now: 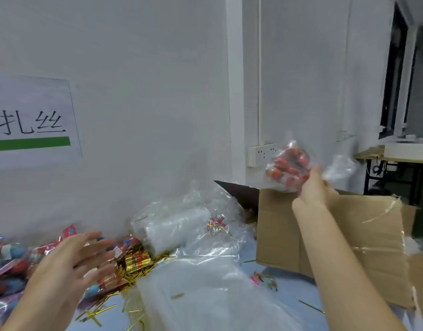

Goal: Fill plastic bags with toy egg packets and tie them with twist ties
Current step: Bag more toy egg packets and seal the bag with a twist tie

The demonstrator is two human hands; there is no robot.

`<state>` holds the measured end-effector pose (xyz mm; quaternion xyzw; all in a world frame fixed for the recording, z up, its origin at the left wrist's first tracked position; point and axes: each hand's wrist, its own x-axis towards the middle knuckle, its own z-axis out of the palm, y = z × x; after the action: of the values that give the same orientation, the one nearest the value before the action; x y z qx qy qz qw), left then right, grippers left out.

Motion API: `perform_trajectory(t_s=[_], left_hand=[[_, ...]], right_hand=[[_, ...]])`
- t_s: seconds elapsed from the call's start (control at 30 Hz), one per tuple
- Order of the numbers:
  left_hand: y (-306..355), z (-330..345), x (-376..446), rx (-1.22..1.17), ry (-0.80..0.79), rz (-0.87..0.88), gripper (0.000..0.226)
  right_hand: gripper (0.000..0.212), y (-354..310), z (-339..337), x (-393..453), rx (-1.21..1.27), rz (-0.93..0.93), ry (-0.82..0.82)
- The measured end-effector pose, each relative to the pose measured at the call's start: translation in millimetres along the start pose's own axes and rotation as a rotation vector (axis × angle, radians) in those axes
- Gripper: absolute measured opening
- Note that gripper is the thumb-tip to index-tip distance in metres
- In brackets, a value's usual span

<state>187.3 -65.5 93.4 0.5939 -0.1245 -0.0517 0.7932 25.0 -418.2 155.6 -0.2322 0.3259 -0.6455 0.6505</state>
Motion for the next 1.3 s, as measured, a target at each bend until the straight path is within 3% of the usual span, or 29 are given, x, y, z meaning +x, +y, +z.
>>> perform_trajectory(t_s=[0.13,0.23,0.33,0.43,0.6,0.67,0.77,0.83,0.97,1.07,1.2,1.3], left_hand=[[1.9,-4.5,-0.8,-0.034,-0.024,-0.003,0.021],[3.2,-3.5,-4.1,0.008,-0.056,0.003,0.017],[6.3,-3.5,-7.6,0.092,-0.085,0.028,0.018],[8.2,-3.2,-9.6,0.237,-0.114,0.047,0.019],[1.0,4.8,-17.7,0.554,-0.232,0.093,0.013],[-4.1,7.4,-20.8,0.705,-0.316,0.157,0.013],[-9.8,10.3,-25.1,0.891,-0.446,0.257,0.009],[-13.4,10.4,-25.3,0.913,-0.524,0.267,0.008],[-15.3,7.8,-23.0,0.976,-0.598,0.243,0.011],[-16.2,5.0,-21.2,0.982,-0.612,0.237,0.012],[-15.8,1.4,-19.5,0.99,-0.575,0.248,0.013],[-13.8,2.6,-20.5,0.991,-0.494,0.313,0.011]], right_hand=[[0.02,10.1,-0.6,16.9,0.099,-0.044,-0.123],[0.013,28.1,-2.0,7.4,0.012,-0.018,-0.146],[0.016,46.6,-4.3,-12.2,-0.104,0.033,-0.311],[0.019,68.1,-8.9,-43.2,-0.42,-0.006,-0.611],[0.015,115.6,-26.3,-89.8,-1.169,-0.185,-1.324],[0.031,139.2,-33.4,-102.5,-1.446,-0.285,-1.486],[0.079,176.1,-49.2,-115.7,-1.798,-0.279,-1.551],[0.088,196.8,-58.5,-120.5,-1.954,-0.334,-1.588],[0.064,204.2,-62.8,-122.1,-1.867,-0.472,-1.552],[0.046,204.1,-65.9,-120.1,-1.677,-0.447,-1.443],[0.028,202.2,-68.0,-120.0,-1.5,-0.563,-1.359],[0.011,200.4,-64.6,-120.1,-1.266,-0.533,-1.24]])
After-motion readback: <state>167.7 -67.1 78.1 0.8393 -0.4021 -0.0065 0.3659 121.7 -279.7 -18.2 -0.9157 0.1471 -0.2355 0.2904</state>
